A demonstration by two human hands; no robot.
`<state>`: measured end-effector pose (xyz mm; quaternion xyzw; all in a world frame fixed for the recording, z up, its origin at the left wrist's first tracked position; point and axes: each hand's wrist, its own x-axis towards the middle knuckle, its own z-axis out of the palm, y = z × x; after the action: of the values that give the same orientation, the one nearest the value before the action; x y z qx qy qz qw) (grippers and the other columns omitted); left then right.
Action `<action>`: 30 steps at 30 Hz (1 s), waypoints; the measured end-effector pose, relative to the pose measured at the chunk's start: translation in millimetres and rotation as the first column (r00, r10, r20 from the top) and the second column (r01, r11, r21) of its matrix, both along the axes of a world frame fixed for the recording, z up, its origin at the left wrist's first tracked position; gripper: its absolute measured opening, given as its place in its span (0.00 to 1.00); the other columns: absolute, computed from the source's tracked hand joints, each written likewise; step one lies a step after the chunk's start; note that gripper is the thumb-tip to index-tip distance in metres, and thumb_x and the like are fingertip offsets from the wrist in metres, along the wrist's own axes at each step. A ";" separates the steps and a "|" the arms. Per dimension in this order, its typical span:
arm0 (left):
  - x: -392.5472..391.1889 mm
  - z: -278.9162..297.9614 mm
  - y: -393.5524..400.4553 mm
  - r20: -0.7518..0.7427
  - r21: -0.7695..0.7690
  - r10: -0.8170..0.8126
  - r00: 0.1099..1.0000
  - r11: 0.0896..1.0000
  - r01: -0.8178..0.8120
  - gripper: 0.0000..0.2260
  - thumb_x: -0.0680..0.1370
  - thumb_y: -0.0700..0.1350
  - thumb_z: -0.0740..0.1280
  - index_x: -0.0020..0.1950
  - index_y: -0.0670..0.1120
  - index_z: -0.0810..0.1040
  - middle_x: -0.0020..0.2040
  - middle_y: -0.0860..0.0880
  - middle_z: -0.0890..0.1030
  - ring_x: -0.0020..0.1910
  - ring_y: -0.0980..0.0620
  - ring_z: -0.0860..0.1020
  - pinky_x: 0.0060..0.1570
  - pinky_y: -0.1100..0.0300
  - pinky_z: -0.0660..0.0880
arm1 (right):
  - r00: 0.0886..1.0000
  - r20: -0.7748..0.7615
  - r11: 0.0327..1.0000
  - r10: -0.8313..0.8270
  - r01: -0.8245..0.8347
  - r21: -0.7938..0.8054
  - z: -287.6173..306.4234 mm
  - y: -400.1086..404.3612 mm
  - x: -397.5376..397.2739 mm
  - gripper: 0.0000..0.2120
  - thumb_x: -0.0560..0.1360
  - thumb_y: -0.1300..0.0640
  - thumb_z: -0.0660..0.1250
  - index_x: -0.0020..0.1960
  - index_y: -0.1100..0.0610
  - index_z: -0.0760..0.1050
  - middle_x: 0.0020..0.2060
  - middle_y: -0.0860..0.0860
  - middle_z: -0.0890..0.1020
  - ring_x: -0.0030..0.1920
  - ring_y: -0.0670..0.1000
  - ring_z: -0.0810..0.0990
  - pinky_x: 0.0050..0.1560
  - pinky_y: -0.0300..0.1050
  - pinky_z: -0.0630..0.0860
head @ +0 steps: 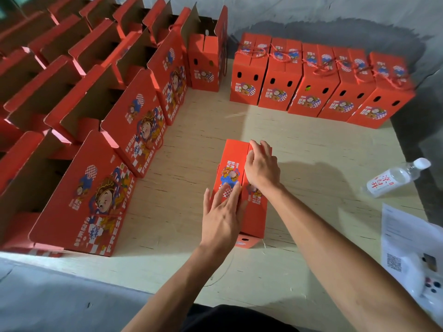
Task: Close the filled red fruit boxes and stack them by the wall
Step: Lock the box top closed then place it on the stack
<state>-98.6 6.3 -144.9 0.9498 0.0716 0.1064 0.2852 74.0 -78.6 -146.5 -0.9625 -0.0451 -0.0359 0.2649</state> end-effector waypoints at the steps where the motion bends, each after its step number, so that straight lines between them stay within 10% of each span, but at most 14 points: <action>1: 0.1 0.8 -0.4 -0.055 0.004 0.006 0.998 1.000 -0.006 0.24 0.86 0.60 0.51 0.82 0.58 0.58 0.77 0.50 0.70 0.82 0.50 0.53 0.81 0.46 0.43 | 1.000 -0.011 1.000 0.005 -0.005 0.004 0.1 -0.1 0.0 0.19 0.84 0.52 0.56 0.74 0.46 0.69 0.75 0.50 0.67 0.59 0.69 0.76 0.57 0.57 0.75; 5: 0.2 7.9 0.0 -0.291 0.033 0.081 0.953 0.997 -0.075 0.28 0.81 0.70 0.44 0.81 0.67 0.48 0.84 0.46 0.42 0.82 0.38 0.39 0.77 0.33 0.50 | 0.999 -0.032 1.000 0.009 -0.009 0.014 0.3 -2.7 0.1 0.19 0.85 0.50 0.55 0.75 0.45 0.68 0.77 0.49 0.65 0.61 0.69 0.75 0.59 0.57 0.74; 13: 4.9 17.9 20.5 -0.167 -0.479 0.024 0.986 0.872 -0.102 0.13 0.77 0.60 0.73 0.39 0.52 0.81 0.72 0.47 0.70 0.69 0.42 0.72 0.58 0.43 0.79 | 0.997 -0.074 0.999 0.021 -0.019 0.028 -1.5 -3.8 2.4 0.22 0.84 0.42 0.54 0.76 0.44 0.67 0.78 0.49 0.64 0.66 0.65 0.73 0.59 0.58 0.75; 19: 2.0 15.4 22.8 -0.175 -0.384 -0.010 0.985 0.921 -0.059 0.07 0.78 0.54 0.74 0.40 0.55 0.83 0.84 0.43 0.55 0.83 0.47 0.52 0.78 0.45 0.57 | 1.000 -0.008 1.000 -0.019 0.019 0.016 -0.1 1.8 -2.6 0.21 0.83 0.44 0.56 0.74 0.47 0.69 0.76 0.52 0.67 0.64 0.65 0.75 0.56 0.56 0.77; 23: -2.4 20.8 25.5 -0.146 -0.432 -0.054 0.988 0.902 -0.015 0.13 0.77 0.52 0.75 0.35 0.54 0.75 0.82 0.47 0.58 0.81 0.51 0.57 0.68 0.54 0.70 | 0.999 0.018 1.000 -0.029 0.029 0.006 -0.1 3.1 -1.6 0.20 0.83 0.46 0.57 0.73 0.47 0.70 0.75 0.52 0.68 0.62 0.67 0.76 0.53 0.56 0.77; 26: -5.3 19.5 26.0 -0.132 -0.361 -0.037 0.991 0.932 -0.013 0.09 0.77 0.54 0.73 0.50 0.52 0.76 0.78 0.56 0.60 0.79 0.54 0.60 0.57 0.58 0.72 | 0.999 0.043 1.000 -0.029 0.029 0.006 -1.8 2.7 -2.9 0.18 0.84 0.48 0.56 0.72 0.47 0.71 0.72 0.51 0.70 0.59 0.67 0.77 0.50 0.55 0.76; 30: -2.9 11.5 11.8 -0.205 -0.180 0.079 0.976 0.977 -0.117 0.32 0.81 0.66 0.59 0.81 0.53 0.56 0.84 0.53 0.52 0.81 0.52 0.56 0.65 0.45 0.73 | 0.997 0.061 0.999 -0.039 0.038 0.014 -1.8 1.6 -2.0 0.17 0.85 0.52 0.56 0.72 0.47 0.71 0.69 0.49 0.71 0.57 0.66 0.77 0.44 0.50 0.70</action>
<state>-101.5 18.1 -133.3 0.9193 0.1560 0.0186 0.3608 72.0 -76.9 -148.2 -0.9599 -0.0344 -0.0706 0.2690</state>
